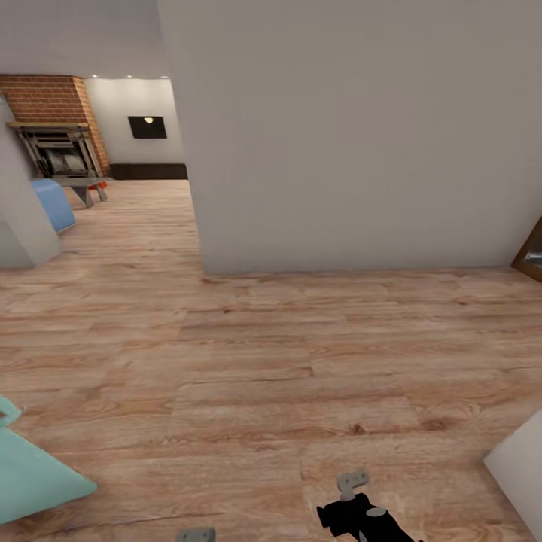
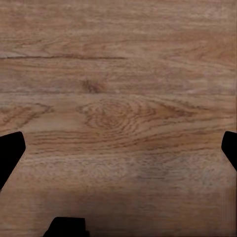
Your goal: Move the two storage containers from the living room to the garage. In the garage, place one container on the floor and stack the other container on top of it (either order is fine).
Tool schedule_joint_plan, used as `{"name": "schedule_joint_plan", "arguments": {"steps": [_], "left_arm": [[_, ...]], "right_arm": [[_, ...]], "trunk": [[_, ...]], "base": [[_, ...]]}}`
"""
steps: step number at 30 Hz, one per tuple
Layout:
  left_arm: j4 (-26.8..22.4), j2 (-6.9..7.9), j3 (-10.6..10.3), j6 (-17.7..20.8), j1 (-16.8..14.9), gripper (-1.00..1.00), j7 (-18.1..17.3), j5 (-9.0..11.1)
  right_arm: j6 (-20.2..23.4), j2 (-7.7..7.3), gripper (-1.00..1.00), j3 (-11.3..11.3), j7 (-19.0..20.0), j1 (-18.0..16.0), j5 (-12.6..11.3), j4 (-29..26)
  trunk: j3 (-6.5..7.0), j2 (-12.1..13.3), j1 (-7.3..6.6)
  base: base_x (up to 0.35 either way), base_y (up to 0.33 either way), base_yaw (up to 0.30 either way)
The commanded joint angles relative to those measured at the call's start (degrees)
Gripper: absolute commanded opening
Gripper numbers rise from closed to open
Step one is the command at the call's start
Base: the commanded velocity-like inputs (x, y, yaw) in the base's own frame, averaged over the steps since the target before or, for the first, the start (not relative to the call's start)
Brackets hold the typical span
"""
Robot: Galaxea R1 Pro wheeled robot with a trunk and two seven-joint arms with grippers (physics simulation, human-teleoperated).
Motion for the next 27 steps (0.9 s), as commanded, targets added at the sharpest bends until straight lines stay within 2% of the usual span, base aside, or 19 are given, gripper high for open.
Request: {"name": "schedule_joint_plan", "arguments": {"steps": [1,15,27], "left_arm": [[-0.1,-0.01,-0.1,0.1,0.0,1.00,0.2,0.2],[-0.1,-0.01,-0.1,0.1,0.0,1.00,0.2,0.2],[0.0,-0.01,-0.1,0.1,0.0,1.00,0.2,0.2]], "right_arm": [[0.3,-0.02,1.00,0.1,0.1,0.0,0.2,-0.1],[0.3,-0.07,1.00,0.1,0.1,0.0,0.2,-0.2],[0.3,-0.03,1.00,0.1,0.2,0.0,0.2,-0.2]], "trunk": [[-0.01,0.0,0.03],[0.12,0.0,0.03],[0.12,0.0,0.03]], "base": [[0.343,-0.137,0.192],[0.342,-0.164,0.065],[0.341,-0.169,0.191]]}}
